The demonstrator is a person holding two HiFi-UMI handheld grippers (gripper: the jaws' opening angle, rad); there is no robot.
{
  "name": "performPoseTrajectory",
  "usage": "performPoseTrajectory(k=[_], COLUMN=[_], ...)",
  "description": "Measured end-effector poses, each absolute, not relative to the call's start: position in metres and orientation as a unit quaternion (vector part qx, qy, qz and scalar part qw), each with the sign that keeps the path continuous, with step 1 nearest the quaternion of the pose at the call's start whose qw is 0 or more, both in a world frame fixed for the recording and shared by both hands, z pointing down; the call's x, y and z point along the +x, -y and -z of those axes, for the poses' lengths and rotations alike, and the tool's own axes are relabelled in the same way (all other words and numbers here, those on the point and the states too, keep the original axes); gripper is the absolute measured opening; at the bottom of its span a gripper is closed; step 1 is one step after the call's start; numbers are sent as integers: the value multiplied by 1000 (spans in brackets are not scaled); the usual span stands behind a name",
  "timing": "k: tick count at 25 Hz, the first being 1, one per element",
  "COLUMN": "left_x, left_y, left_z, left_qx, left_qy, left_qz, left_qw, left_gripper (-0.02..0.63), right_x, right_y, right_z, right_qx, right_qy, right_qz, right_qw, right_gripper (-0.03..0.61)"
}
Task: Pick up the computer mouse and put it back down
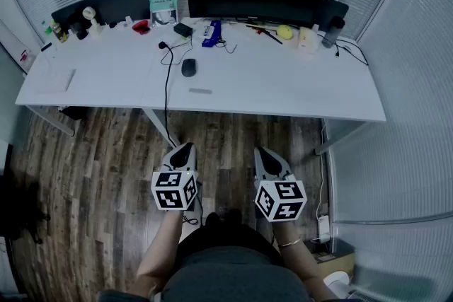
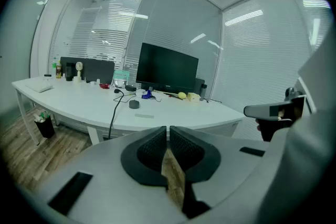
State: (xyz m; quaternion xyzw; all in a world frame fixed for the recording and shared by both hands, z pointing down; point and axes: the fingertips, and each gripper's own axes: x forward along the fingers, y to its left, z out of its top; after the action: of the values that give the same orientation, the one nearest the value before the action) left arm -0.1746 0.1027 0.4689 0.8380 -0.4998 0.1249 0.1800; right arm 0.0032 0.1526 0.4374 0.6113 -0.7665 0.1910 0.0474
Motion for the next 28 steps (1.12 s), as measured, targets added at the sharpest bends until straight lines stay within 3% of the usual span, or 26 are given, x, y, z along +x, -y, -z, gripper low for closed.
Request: performPoseTrajectory(k=[19, 28], left_x=[-161, -169], left_y=[-105, -99], left_z=[-459, -449], left_qx=[819, 805], left_qy=[535, 560], left_qz=[-121, -117], left_qw=[167, 157], left_gripper=[43, 195], right_x=[31, 37], right_y=[-158, -160], right_z=[-438, -443], right_qx=[591, 587], right_qy=[785, 786], right_qz=[-183, -190], right_qw=[36, 28], right_gripper=[3, 5])
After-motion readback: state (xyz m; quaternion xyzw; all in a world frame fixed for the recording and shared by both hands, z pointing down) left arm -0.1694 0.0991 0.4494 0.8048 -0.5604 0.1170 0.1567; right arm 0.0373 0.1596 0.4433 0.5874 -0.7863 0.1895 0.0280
